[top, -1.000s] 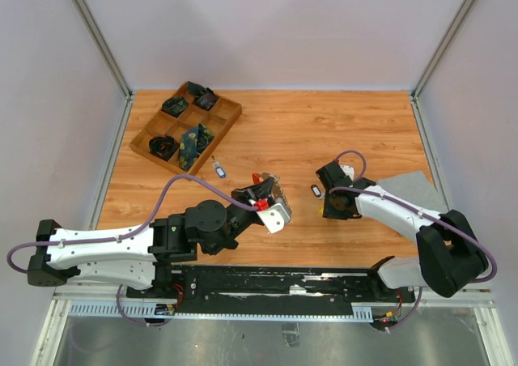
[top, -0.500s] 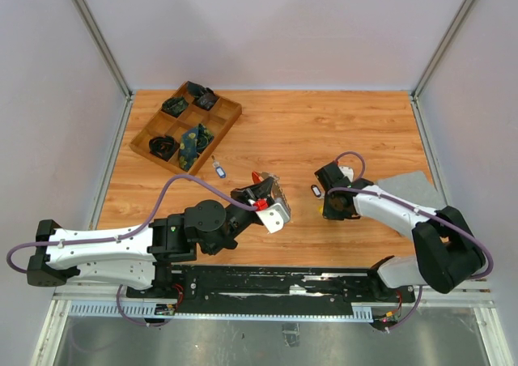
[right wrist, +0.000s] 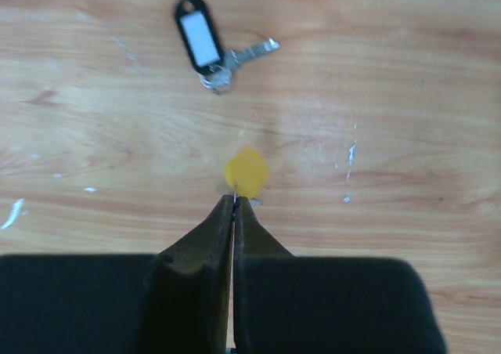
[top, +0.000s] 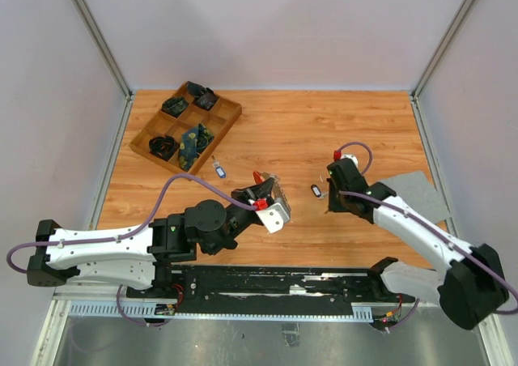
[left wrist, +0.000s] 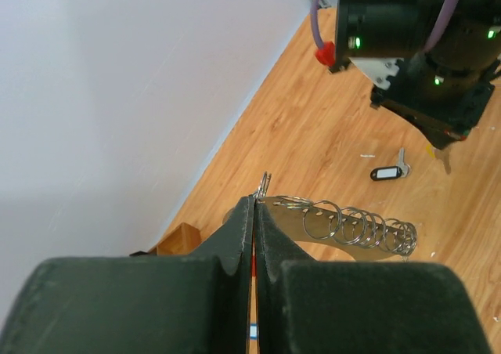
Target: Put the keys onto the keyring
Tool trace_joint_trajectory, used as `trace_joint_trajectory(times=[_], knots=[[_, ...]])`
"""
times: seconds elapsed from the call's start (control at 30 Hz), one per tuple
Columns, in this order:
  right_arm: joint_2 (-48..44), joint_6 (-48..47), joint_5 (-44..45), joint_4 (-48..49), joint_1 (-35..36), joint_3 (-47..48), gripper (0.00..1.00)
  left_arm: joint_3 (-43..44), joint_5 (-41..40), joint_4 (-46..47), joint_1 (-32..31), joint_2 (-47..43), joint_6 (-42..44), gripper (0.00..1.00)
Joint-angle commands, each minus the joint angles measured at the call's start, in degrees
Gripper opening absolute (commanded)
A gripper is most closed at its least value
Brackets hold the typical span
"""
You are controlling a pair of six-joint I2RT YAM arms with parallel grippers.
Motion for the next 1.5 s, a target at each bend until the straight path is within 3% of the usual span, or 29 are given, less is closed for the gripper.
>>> trace_joint_trajectory(times=[0.0,0.27,0.5,0.83,1.03,1.23,1.47], knots=[[-8.0,-13.5,-3.6,-1.2,0.8,3.8,0.00,3.0,1.3,0.4,0.5,0.1,-2.2,0.01],[-17.2,-28.6,-18.4,-9.0,0.7,12.5,0.01,7.6,3.6,-3.4,0.5,3.0,-7.3,0.01],[-20.5,-41.3,-40.6,-16.3,0.7,21.3,0.01,9.9,6.1,-5.2,0.5,4.3,-11.4,0.01],[-20.0,-47.3,-60.1,-19.5,0.8,31.6,0.01,10.9,9.2,-5.4,0.4,3.5,-13.0,0.01],[-16.3,-45.4,-61.3,-19.0,1.6,37.9,0.01,11.7,11.2,-6.2,0.4,2.5,-13.4,0.00],[-12.7,-44.6,-56.0,-19.4,6.6,41.5,0.01,12.8,11.6,-7.2,0.4,2.9,-13.4,0.01],[-10.3,-44.6,-48.0,-19.3,11.6,44.0,0.01,12.8,4.7,-4.9,-0.4,4.3,-10.8,0.01]])
